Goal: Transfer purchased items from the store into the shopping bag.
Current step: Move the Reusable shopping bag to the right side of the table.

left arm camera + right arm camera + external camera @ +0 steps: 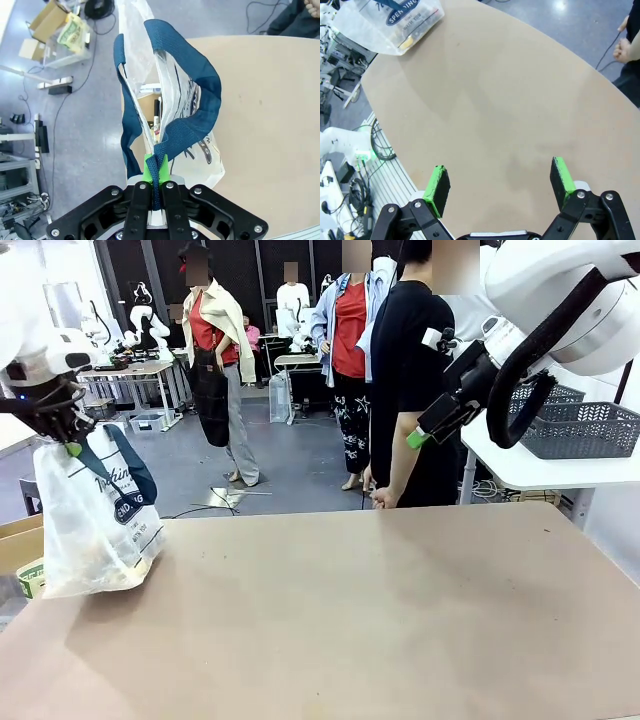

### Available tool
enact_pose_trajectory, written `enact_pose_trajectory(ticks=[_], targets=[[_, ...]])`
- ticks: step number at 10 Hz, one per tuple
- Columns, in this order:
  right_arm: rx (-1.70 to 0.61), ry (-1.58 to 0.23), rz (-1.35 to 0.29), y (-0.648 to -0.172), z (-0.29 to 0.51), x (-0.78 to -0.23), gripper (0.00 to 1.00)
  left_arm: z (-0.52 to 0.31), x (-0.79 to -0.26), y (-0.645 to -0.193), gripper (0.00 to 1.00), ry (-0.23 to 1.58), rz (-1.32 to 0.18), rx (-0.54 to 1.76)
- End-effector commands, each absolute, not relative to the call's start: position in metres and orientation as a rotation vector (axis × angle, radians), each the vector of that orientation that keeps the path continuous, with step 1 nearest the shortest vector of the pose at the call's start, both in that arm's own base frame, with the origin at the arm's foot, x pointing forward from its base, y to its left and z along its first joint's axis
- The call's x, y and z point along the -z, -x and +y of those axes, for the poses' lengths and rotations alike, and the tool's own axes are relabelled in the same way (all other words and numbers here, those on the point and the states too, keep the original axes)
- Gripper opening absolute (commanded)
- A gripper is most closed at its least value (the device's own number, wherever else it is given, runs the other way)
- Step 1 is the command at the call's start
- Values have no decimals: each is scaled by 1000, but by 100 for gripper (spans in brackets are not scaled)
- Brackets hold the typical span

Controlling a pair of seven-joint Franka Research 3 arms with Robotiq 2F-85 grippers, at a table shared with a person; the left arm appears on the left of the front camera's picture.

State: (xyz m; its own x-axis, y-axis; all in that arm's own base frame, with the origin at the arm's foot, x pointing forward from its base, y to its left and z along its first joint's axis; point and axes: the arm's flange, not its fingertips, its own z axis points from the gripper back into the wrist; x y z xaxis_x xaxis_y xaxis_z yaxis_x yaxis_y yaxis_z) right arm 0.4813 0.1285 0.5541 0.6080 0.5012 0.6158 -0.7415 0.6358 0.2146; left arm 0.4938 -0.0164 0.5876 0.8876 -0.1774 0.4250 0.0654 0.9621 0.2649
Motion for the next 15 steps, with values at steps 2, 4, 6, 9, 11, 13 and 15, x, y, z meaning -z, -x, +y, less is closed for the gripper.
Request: enact_pose_trajectory(ticks=[2,4,6,9,11,13,15], targets=[[-741,-481,-527,-481,130,-556,100,-2,-581,-483,0,-277,-485,137],[-741,-481,-527,-481,130,-556,100,8,-566,-485,0,-269,-435,137],[-741,-481,-527,-481,130,-556,100,16,-556,-484,0,-276,-400,130],[-741,-481,-527,-481,130,-556,100,17,-550,-489,0,-260,-344,110],[-741,-481,-527,-481,130,-556,100,13,-553,-486,0,-253,-387,108],[-741,-481,-527,-481,130,-556,100,13,-553,-486,0,-253,-387,108],[-741,-481,-527,-481,130,-556,100,13,-553,-486,0,-253,-387,108]])
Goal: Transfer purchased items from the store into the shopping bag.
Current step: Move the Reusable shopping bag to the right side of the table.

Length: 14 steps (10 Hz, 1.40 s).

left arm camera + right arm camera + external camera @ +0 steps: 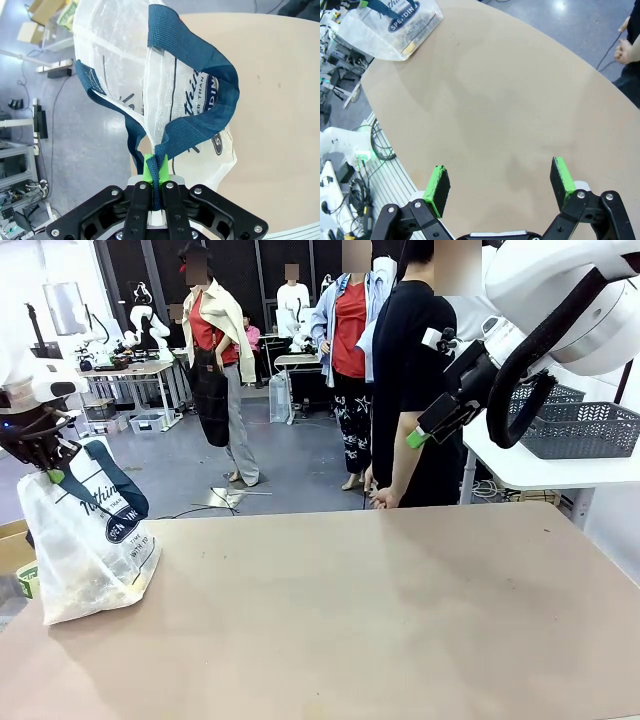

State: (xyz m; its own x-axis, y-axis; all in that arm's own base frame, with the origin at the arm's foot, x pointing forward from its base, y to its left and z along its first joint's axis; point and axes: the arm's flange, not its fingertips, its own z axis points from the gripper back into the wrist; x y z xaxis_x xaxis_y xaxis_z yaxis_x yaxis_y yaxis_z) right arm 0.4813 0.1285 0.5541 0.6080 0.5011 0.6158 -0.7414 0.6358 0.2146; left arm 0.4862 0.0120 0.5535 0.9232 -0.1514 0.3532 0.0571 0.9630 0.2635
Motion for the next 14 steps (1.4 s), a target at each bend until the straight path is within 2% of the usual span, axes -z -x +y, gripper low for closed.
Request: enact_pose_trajectory(ticks=[1,6,14], targets=[[-741,-481,-527,-481,130,-556,100,12,-554,-486,0,-252,-380,108],[-741,-481,-527,-481,130,-556,100,16,-555,-491,99,-240,-364,98],[-741,-481,-527,-481,130,-556,100,10,-573,-490,100,-244,-329,87]])
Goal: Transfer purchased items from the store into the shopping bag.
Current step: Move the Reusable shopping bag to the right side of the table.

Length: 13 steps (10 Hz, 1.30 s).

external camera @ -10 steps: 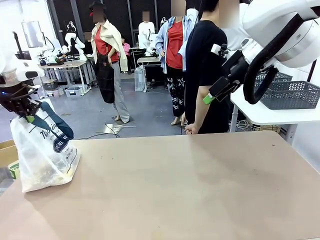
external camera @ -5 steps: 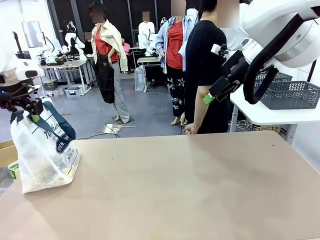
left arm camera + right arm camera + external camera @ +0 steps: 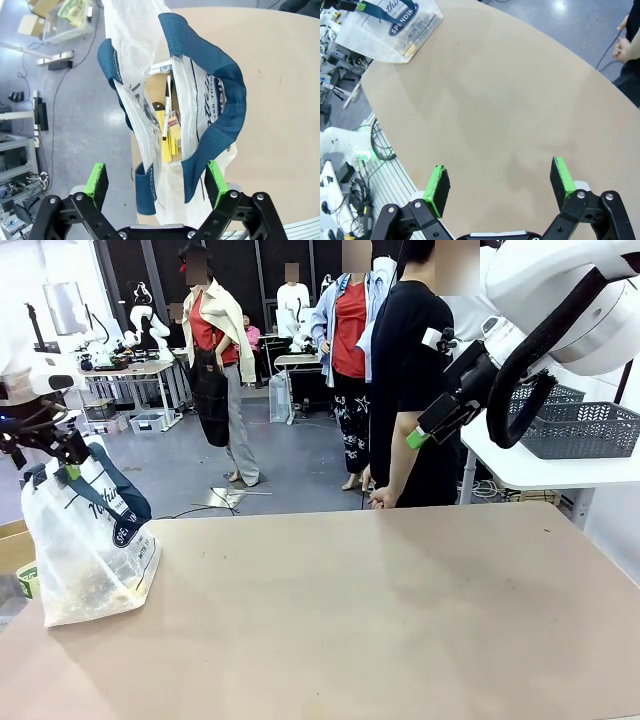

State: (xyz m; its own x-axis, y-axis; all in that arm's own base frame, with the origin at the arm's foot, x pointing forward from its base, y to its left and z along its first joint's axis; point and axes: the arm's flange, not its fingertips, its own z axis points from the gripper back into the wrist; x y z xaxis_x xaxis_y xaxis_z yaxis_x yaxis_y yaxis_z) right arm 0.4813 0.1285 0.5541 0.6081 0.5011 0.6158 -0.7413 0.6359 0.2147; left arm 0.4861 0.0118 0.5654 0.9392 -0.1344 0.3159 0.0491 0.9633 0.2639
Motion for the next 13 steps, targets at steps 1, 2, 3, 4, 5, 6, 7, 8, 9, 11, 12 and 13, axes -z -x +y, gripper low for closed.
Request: enact_pose_trajectory(ticks=[1,2,3,4,5,6,7,8,9,11,12,13], targets=[[-741,-481,-527,-481,130,-556,100,8,-577,-489,100,-251,-311,76],[-741,-481,-527,-481,130,-556,100,7,-582,-490,100,-261,-312,72],[-741,-481,-527,-481,130,-556,100,6,-587,-488,100,-260,-311,62],[-741,-481,-527,-481,130,-556,100,5,-593,-485,100,-266,-314,62],[-741,-481,-527,-481,130,-556,100,4,-600,-485,100,-258,-330,77],[-741,-481,-527,-481,130,-556,100,-1,-607,-482,100,-214,-352,121],[-741,-481,-527,-481,130,-556,100,-7,-618,-477,100,-145,-392,183],[-741,-481,-527,-481,130,-556,100,-11,-628,-476,100,-84,-408,239],[-741,-481,-527,-481,130,-556,100,-17,-635,-478,100,-28,-423,307],[-741,-481,-527,-481,130,-556,100,-38,-641,-489,100,80,-462,458],[-741,-481,-527,-481,130,-556,100,-52,-640,-495,100,102,-499,541],[-741,-481,-527,-481,130,-556,100,-64,-638,-500,100,124,-526,609]])
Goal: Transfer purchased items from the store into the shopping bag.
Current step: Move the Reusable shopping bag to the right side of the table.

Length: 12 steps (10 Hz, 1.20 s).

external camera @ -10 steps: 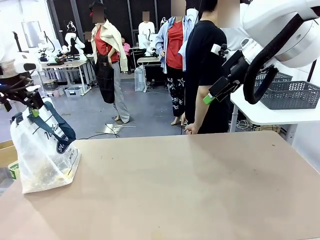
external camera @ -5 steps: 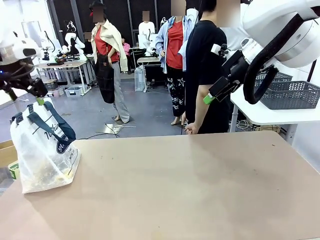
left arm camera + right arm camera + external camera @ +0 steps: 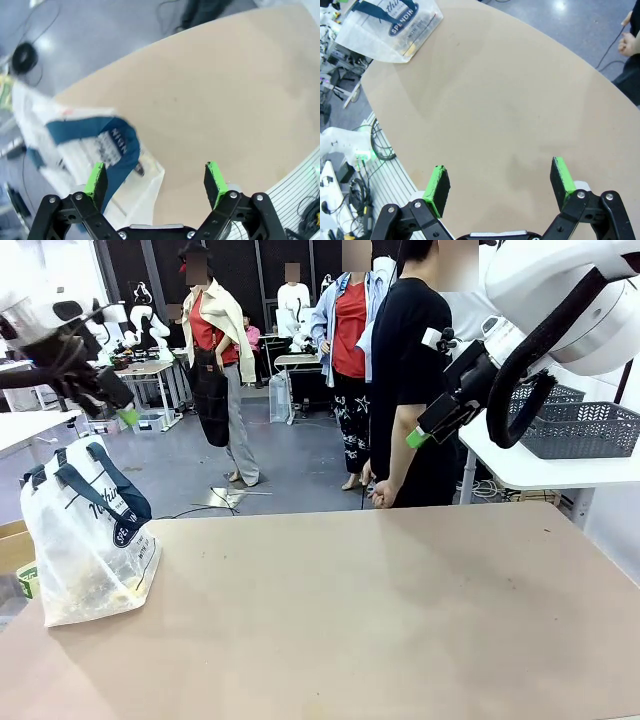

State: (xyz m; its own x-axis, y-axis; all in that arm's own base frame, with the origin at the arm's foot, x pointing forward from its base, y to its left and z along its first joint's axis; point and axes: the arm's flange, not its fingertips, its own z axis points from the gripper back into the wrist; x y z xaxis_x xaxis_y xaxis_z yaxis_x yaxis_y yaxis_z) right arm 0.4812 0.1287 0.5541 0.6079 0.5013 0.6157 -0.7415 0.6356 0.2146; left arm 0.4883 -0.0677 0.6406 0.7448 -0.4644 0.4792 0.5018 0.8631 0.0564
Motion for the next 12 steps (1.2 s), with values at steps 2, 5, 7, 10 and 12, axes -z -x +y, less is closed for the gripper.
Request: enact_pose_trajectory(ticks=[2,5,7,10,12], targets=[[-741,-481,-527,-481,130,-556,100,-75,-632,-513,100,238,-529,768],[-741,-481,-527,-481,130,-556,100,-87,-613,-520,100,313,-551,956],[-741,-481,-527,-481,130,-556,100,-86,-606,-521,100,352,-540,1025],[-741,-481,-527,-481,130,-556,100,-86,-604,-516,100,327,-530,1041],[-741,-481,-527,-481,130,-556,100,-93,-599,-515,100,322,-529,1036]])
